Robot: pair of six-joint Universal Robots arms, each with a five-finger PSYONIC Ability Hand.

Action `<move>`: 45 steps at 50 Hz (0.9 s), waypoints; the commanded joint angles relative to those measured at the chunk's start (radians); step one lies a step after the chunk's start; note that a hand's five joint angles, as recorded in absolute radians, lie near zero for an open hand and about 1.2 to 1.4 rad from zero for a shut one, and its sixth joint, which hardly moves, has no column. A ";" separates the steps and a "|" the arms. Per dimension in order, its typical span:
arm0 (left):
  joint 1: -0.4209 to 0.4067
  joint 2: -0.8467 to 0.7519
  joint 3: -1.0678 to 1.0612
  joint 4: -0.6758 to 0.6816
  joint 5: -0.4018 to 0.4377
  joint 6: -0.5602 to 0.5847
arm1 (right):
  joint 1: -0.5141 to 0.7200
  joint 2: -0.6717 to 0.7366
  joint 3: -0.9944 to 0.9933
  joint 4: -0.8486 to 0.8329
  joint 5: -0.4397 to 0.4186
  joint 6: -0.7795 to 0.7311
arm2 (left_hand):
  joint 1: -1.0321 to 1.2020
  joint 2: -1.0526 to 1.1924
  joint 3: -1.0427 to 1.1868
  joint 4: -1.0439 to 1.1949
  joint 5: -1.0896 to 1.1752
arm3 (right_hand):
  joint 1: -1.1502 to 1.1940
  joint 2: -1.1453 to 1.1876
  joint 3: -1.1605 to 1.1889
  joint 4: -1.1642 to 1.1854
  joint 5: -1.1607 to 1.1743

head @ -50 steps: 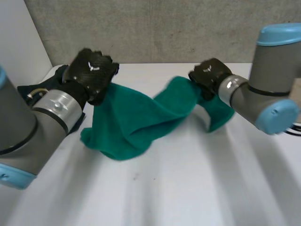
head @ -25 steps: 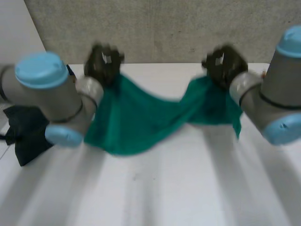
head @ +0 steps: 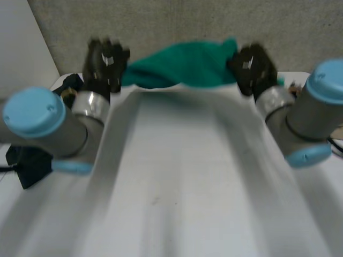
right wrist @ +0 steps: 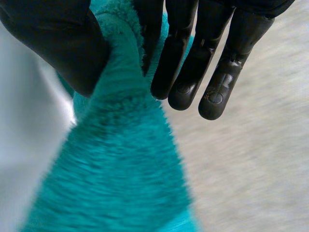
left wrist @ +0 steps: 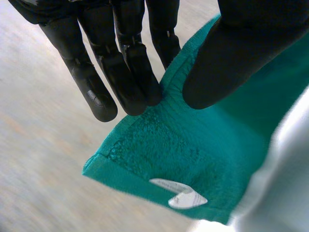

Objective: Fold the laundry.

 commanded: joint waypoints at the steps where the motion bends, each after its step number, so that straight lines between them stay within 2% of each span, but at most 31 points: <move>1: -0.008 0.012 -0.199 -0.062 -0.001 -0.006 | -0.064 0.014 0.286 0.040 -0.052 -0.151 | 0.264 0.197 0.202 0.194 0.228 | 0.414 0.218 0.214 0.208 0.231; 5: -0.014 0.078 -0.262 -0.099 -0.001 -0.007 | -0.074 0.001 0.362 0.045 -0.033 -0.208 | 0.264 0.197 0.202 0.194 0.228 | 0.414 0.218 0.214 0.208 0.231; 6: -0.015 0.089 -0.268 -0.103 -0.001 -0.007 | -0.075 -0.008 0.386 0.057 -0.032 -0.208 | 0.264 0.197 0.202 0.194 0.228 | -0.030 -0.225 -0.229 -0.236 -0.212; 8: -0.018 0.126 -0.288 -0.117 0.001 -0.007 | -0.080 -0.030 0.403 0.083 -0.030 -0.200 | 0.264 0.197 0.202 0.194 0.228 | -0.520 -0.715 -0.719 -0.725 -0.702; 9: -0.020 0.139 -0.294 -0.120 0.001 -0.007 | -0.092 -0.069 0.409 0.115 -0.030 -0.180 | 0.264 0.197 0.202 0.194 0.228 | -0.696 -0.892 -0.895 -0.902 -0.878; 11: -0.023 0.176 -0.308 -0.129 0.001 -0.007 | -0.121 -0.148 0.412 0.182 -0.042 -0.134 | 0.264 0.197 0.202 0.194 0.228 | -0.800 -0.996 -0.999 -1.006 -0.982; 16: -0.017 0.250 -0.333 -0.139 0.002 -0.009 | -0.158 -0.243 0.380 0.285 -0.097 0.005 | 0.264 0.197 0.202 0.194 0.228 | -0.808 -1.004 -1.007 -1.014 -0.990; 21: -0.012 0.302 -0.331 -0.145 0.002 -0.016 | -0.204 -0.252 0.291 0.383 -0.194 0.142 | 0.264 0.197 0.202 0.194 0.228 | -0.771 -0.967 -0.971 -0.977 -0.954; 26: -0.015 0.334 -0.317 -0.146 0.004 -0.038 | -0.244 -0.219 0.124 0.576 -0.288 0.226 | 0.264 0.197 0.202 0.194 0.228 | -0.745 -0.940 -0.944 -0.951 -0.927; 30: -0.018 0.353 -0.304 -0.148 0.005 -0.059 | -0.248 -0.090 -0.007 0.704 -0.328 0.210 | 0.264 0.197 0.202 0.194 0.228 | -0.695 -0.891 -0.895 -0.901 -0.878; 34: -0.020 0.356 -0.299 -0.148 0.005 -0.070 | -0.245 0.005 -0.129 0.779 -0.329 0.133 | 0.264 0.197 0.202 0.194 0.228 | -0.567 -0.762 -0.766 -0.772 -0.749; 38: -0.021 0.356 -0.297 -0.148 0.005 -0.072 | -0.239 0.086 -0.204 0.793 -0.319 0.026 | 0.264 0.197 0.202 0.194 0.228 | -0.458 -0.653 -0.657 -0.663 -0.640; 45: -0.017 0.357 -0.296 -0.146 0.005 -0.072 | -0.235 0.201 -0.275 0.784 -0.323 -0.125 | 0.264 0.197 0.202 0.194 0.228 | -0.443 -0.638 -0.642 -0.648 -0.625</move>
